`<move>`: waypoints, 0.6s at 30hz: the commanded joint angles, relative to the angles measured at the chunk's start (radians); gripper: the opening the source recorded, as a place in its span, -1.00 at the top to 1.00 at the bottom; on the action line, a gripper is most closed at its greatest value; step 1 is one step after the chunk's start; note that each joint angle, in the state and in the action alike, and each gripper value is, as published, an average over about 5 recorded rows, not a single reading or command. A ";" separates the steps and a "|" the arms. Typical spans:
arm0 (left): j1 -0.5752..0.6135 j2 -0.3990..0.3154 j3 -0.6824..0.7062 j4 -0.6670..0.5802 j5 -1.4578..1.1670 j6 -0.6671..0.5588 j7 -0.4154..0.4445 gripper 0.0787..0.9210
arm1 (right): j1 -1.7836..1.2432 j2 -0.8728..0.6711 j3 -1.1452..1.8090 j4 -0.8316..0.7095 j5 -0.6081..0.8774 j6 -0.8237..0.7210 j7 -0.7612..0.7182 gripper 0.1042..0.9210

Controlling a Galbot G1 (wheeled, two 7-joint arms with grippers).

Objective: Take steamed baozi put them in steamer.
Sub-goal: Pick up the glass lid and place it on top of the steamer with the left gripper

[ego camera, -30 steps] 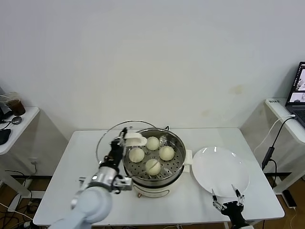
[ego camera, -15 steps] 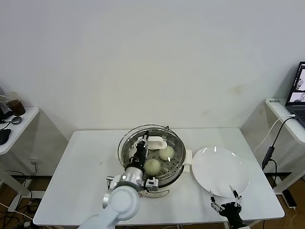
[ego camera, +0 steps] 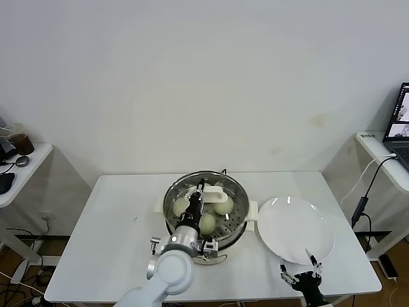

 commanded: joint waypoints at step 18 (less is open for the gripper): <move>0.003 -0.016 -0.001 0.042 -0.016 -0.006 -0.032 0.78 | -0.003 -0.003 -0.004 -0.002 -0.007 0.007 -0.003 -0.76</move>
